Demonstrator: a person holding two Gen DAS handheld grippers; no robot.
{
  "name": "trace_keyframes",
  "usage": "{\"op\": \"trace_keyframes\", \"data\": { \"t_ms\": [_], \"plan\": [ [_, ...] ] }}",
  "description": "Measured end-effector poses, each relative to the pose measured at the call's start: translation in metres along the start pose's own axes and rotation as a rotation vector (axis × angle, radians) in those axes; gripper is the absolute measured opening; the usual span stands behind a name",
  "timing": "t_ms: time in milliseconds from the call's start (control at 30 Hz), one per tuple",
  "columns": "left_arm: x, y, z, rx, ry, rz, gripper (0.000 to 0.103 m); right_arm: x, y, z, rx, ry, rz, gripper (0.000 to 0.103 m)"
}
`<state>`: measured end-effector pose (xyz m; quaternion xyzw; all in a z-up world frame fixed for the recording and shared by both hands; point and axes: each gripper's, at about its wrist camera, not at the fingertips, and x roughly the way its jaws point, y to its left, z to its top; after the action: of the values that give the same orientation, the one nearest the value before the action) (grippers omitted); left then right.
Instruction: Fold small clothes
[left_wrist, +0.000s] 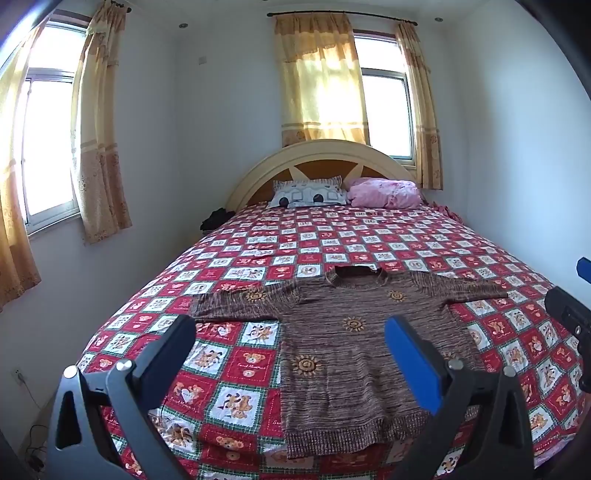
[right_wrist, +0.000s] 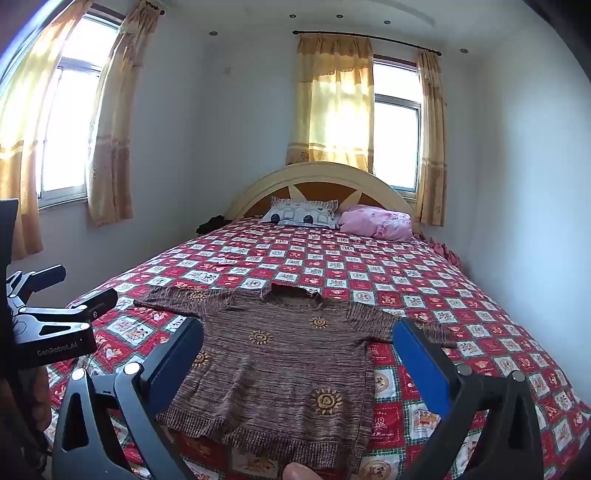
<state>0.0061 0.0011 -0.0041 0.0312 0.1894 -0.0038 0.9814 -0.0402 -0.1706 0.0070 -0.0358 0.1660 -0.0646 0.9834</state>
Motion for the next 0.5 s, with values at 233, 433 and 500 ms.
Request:
{"op": "trace_keyframes", "data": {
  "t_ms": [233, 433, 500],
  "plan": [
    [-0.0002, -0.0012, 0.0000, 0.001, -0.002, 0.002, 0.103, 0.0010, 0.0024, 0.0012, -0.005, 0.005, -0.001, 0.102],
    [0.0002, -0.0011, 0.0003, -0.001, -0.001, 0.001, 0.103, 0.0016, 0.0022, 0.0009, -0.004, 0.006, -0.001, 0.102],
    [0.0006, -0.0015, 0.0005, -0.002, -0.001, 0.001, 0.103, 0.0019, 0.0017, 0.0009, -0.003, 0.007, -0.002, 0.102]
  ]
}}
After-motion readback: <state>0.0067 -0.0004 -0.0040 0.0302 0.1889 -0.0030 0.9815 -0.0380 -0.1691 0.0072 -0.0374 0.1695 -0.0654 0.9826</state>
